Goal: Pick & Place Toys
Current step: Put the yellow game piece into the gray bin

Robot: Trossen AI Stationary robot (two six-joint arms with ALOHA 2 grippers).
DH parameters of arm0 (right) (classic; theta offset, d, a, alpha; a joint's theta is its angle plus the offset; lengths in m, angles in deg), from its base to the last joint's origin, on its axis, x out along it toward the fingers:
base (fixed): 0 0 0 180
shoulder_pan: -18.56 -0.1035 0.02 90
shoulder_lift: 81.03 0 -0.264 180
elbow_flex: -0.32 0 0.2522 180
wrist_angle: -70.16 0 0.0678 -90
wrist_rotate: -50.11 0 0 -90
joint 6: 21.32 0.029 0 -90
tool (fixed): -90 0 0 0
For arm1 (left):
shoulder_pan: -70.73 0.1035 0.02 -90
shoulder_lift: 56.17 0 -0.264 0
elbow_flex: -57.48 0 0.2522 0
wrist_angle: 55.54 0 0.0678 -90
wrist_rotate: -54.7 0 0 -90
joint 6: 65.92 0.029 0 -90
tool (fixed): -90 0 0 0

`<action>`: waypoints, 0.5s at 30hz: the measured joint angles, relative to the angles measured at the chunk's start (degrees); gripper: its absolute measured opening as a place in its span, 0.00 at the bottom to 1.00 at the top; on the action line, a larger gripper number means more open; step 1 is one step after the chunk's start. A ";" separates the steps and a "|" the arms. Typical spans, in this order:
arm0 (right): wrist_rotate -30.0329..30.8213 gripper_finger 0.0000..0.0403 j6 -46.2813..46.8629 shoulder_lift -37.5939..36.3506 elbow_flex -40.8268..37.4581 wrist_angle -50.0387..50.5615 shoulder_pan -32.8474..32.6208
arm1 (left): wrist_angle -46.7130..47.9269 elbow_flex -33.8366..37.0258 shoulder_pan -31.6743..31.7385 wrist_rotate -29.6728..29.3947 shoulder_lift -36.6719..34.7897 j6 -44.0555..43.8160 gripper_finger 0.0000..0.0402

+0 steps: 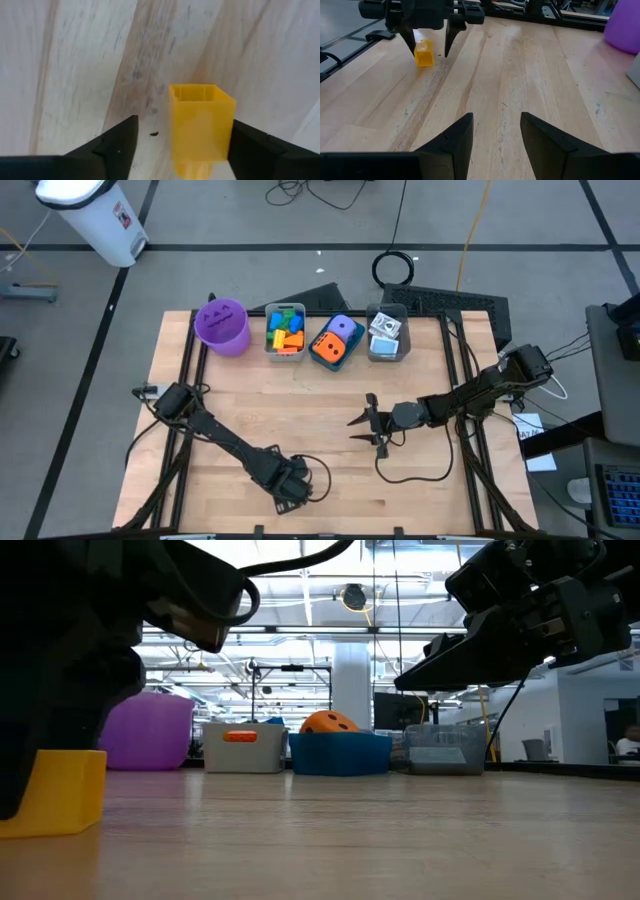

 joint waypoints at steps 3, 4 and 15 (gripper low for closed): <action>0.00 0.38 0.00 0.00 0.01 -0.01 0.00 | 0.04 0.00 -0.01 0.01 0.00 0.37 0.60; 0.00 0.38 0.00 0.00 0.01 0.00 0.00 | 0.02 0.00 -0.01 0.05 0.00 0.78 0.57; 0.00 0.38 -0.02 0.00 0.01 -0.02 0.00 | 2.97 -0.52 2.16 5.33 0.00 7.34 0.32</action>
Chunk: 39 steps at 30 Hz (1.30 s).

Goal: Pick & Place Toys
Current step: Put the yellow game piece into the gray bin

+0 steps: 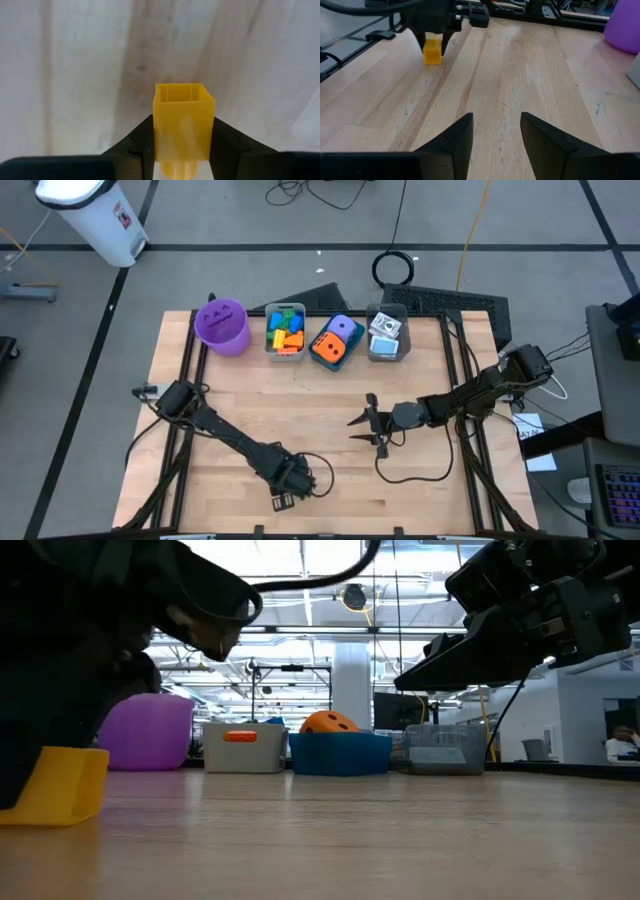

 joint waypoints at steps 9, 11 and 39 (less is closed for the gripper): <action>0.00 0.38 0.00 0.00 0.00 -0.02 0.00 | 15.45 -6.45 5.15 -4.66 0.00 9.54 0.40; 0.00 0.38 0.00 0.00 0.00 0.00 0.00 | 21.28 -8.78 6.93 -8.28 0.00 12.22 0.40; 0.00 0.38 -0.72 0.00 0.00 -0.01 0.00 | 19.13 -16.13 50.66 -30.36 -13.54 31.40 0.36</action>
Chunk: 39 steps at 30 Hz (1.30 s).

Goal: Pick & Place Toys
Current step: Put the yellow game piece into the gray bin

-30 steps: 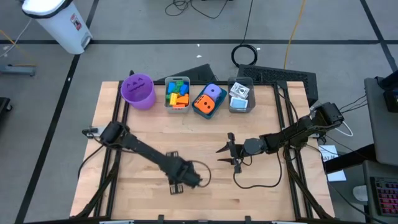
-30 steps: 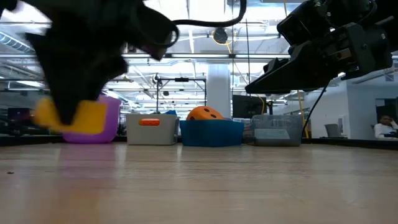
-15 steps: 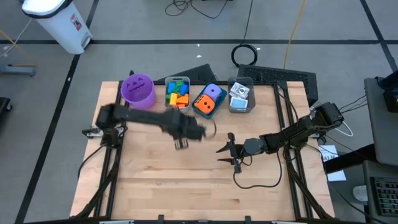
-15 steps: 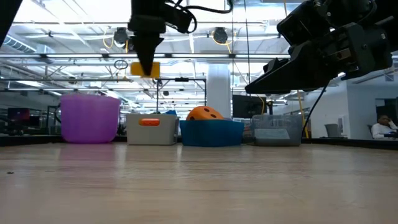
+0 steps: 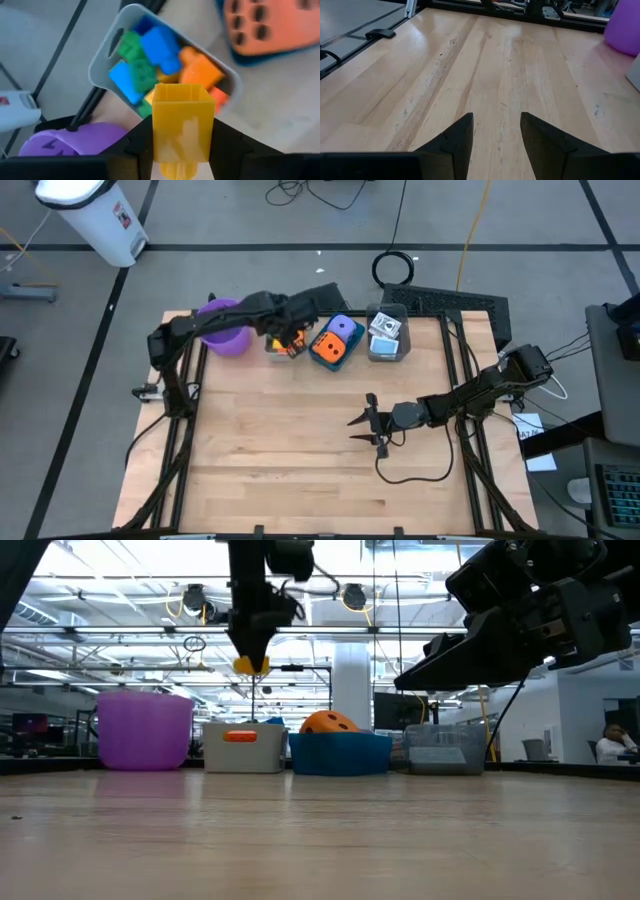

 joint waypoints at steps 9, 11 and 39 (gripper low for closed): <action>0.00 0.38 -0.02 0.00 -0.02 1.06 0.00 | -4.33 1.00 6.60 3.10 2.32 -0.16 0.41; 0.00 0.38 -0.04 0.00 0.00 1.20 0.00 | -5.29 1.82 7.43 2.73 2.78 -1.25 0.39; 0.02 0.38 -0.13 0.00 0.00 1.32 0.00 | -21.27 13.42 17.43 1.54 3.22 -15.14 0.43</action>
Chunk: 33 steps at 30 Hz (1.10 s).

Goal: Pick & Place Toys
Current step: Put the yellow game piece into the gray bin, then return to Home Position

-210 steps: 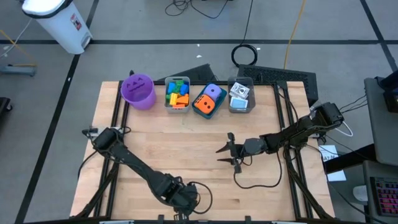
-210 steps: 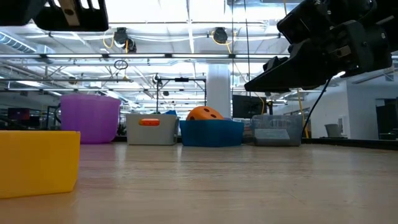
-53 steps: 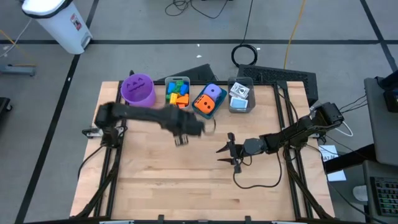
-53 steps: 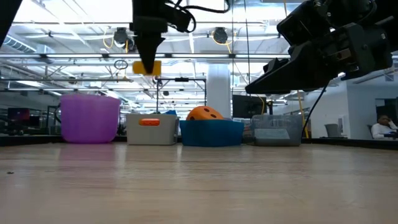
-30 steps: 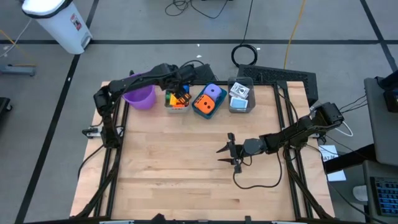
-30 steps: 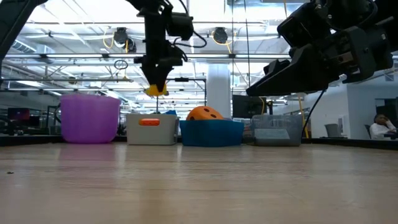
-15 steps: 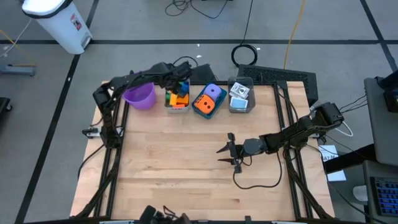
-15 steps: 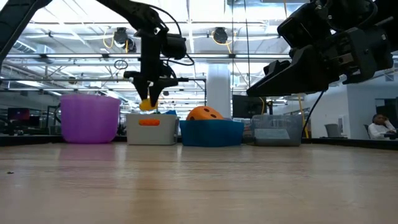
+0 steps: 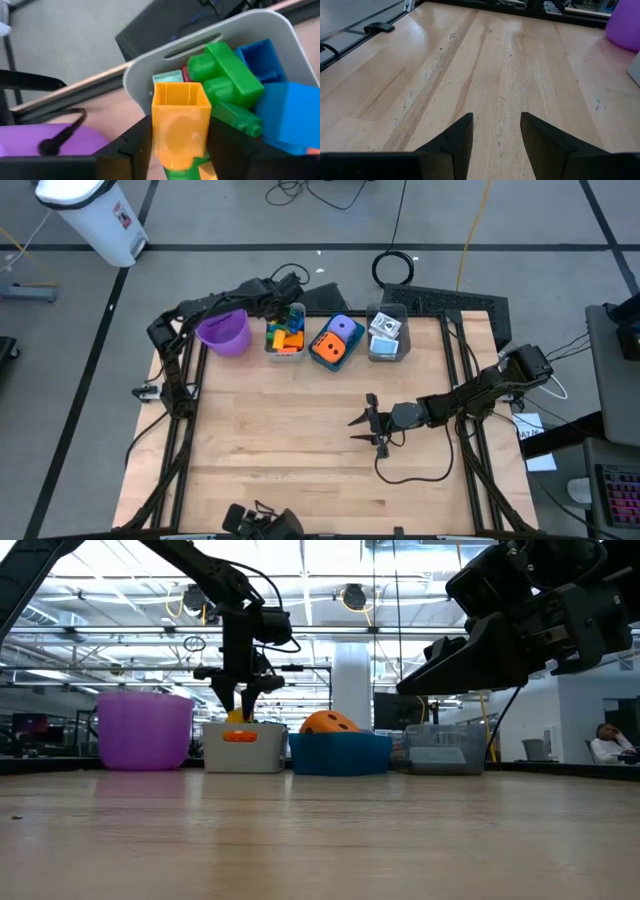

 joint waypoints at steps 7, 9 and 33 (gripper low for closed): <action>0.00 0.38 0.00 0.00 0.00 0.00 0.00 | 0.00 0.00 1.39 5.51 0.00 -0.18 0.59; 0.00 0.38 0.00 0.00 0.00 0.00 0.00 | -0.02 0.00 1.39 5.43 -0.04 1.32 0.61; 0.00 0.38 0.77 0.00 0.00 0.49 0.00 | -7.38 3.37 -5.75 5.39 -30.56 14.49 0.63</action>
